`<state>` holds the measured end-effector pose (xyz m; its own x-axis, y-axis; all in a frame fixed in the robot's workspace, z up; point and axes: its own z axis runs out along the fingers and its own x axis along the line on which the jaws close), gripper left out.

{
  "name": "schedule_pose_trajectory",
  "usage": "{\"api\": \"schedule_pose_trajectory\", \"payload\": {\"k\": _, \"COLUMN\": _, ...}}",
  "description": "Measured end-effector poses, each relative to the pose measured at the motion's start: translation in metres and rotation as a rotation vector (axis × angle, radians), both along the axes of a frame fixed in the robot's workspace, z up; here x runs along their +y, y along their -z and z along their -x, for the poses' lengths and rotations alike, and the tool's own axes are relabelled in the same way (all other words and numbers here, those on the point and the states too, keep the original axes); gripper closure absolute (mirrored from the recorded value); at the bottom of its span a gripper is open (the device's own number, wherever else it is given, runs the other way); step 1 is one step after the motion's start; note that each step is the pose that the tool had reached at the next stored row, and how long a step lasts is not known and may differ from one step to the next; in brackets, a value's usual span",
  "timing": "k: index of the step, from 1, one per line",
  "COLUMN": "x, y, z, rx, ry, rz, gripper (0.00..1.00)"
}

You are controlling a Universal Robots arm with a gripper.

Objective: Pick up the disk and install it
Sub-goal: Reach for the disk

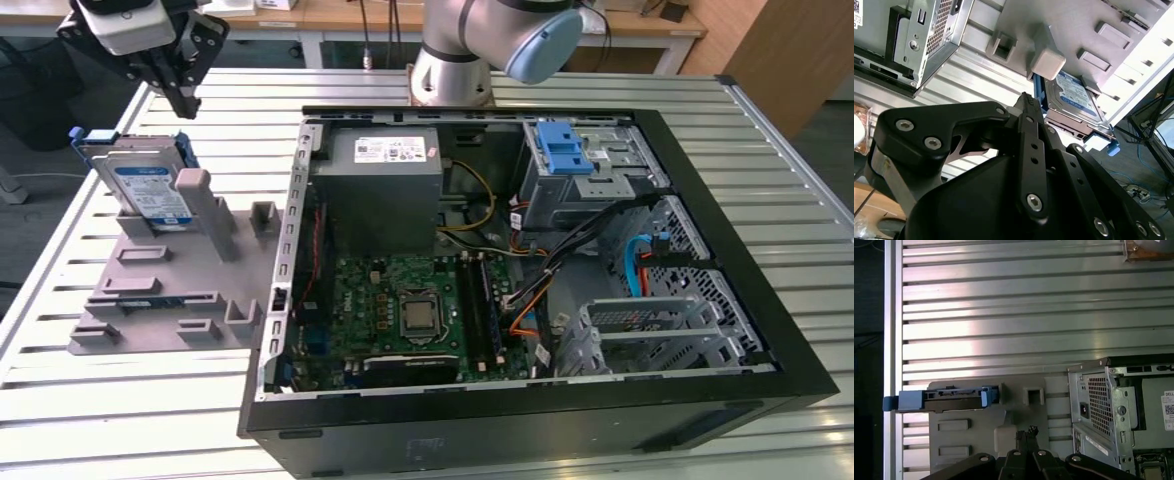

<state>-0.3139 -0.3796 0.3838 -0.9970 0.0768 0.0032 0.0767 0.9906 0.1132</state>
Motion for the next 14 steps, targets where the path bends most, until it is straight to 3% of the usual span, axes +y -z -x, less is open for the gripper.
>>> {"api": "schedule_pose_trajectory", "payload": {"k": 14, "x": 0.0025, "y": 0.0001, "z": 0.0066, "rx": 0.0, "ry": 0.0, "rz": 0.0, "gripper": 0.89}}
